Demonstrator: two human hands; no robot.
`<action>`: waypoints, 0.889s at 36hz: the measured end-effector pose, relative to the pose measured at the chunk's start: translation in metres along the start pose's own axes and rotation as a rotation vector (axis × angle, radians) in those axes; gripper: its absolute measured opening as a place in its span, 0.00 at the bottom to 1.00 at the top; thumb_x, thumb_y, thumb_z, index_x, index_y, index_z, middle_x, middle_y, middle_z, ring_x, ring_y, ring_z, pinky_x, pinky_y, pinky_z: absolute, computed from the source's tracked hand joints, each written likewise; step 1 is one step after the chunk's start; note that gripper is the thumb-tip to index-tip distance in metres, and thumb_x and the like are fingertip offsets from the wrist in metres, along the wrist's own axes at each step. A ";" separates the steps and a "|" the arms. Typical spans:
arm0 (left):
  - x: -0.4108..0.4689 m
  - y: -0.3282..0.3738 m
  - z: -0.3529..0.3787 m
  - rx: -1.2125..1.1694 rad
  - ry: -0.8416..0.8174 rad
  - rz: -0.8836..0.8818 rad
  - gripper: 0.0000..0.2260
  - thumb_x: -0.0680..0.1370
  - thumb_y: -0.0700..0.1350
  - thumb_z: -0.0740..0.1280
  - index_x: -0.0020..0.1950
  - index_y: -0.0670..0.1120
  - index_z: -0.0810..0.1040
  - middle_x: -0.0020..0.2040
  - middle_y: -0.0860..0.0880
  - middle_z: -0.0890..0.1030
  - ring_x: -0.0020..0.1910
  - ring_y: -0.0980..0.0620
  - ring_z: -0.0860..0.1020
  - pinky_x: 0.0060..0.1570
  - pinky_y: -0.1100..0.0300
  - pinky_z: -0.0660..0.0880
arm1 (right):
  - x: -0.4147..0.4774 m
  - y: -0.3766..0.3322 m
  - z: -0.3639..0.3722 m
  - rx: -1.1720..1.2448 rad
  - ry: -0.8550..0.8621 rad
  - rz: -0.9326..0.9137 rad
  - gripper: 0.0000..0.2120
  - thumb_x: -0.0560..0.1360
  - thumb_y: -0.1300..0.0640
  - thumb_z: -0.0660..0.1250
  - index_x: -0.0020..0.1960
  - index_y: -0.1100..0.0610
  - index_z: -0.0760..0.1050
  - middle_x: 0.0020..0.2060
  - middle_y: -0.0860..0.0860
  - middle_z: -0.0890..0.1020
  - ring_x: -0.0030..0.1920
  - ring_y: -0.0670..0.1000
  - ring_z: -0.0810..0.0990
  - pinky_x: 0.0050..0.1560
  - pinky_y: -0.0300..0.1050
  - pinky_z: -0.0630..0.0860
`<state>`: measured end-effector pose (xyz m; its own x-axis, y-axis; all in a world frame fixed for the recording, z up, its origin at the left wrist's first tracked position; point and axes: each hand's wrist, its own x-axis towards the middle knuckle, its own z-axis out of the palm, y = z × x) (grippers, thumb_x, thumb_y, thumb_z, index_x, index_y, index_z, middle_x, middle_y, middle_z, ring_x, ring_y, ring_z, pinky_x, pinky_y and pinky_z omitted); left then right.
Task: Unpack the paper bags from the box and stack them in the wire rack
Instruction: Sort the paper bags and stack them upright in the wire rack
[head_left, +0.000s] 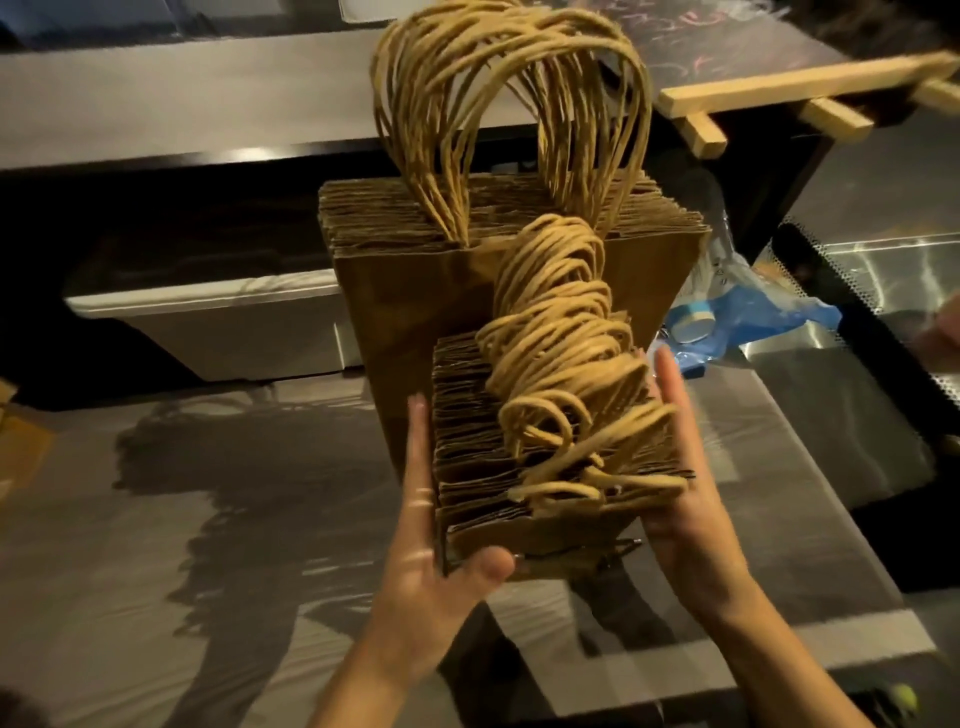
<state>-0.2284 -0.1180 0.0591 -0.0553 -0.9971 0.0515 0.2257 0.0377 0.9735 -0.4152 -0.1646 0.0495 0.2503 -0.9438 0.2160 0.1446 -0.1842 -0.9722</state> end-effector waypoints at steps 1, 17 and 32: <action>0.001 0.004 -0.001 0.030 0.016 0.032 0.55 0.59 0.66 0.75 0.76 0.57 0.46 0.70 0.60 0.70 0.68 0.57 0.70 0.60 0.60 0.73 | 0.005 -0.006 0.001 0.067 0.024 -0.015 0.36 0.72 0.46 0.69 0.74 0.40 0.55 0.74 0.44 0.62 0.74 0.49 0.62 0.69 0.45 0.66; 0.119 0.082 -0.057 0.099 0.141 0.175 0.50 0.56 0.60 0.80 0.74 0.59 0.59 0.70 0.50 0.70 0.68 0.51 0.70 0.64 0.53 0.71 | 0.139 -0.049 -0.022 -0.117 0.103 -0.062 0.41 0.60 0.33 0.73 0.66 0.54 0.70 0.57 0.53 0.80 0.57 0.51 0.80 0.56 0.44 0.76; 0.123 0.082 -0.050 0.148 0.146 0.174 0.42 0.58 0.61 0.78 0.69 0.57 0.66 0.56 0.55 0.81 0.58 0.54 0.78 0.54 0.59 0.76 | 0.143 -0.041 -0.015 -0.165 0.198 -0.146 0.33 0.61 0.33 0.71 0.60 0.46 0.68 0.47 0.41 0.80 0.48 0.37 0.79 0.47 0.31 0.74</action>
<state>-0.1680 -0.2409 0.1341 0.1156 -0.9733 0.1983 0.0743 0.2075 0.9754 -0.4001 -0.2961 0.1191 0.0446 -0.9361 0.3488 0.0037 -0.3490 -0.9371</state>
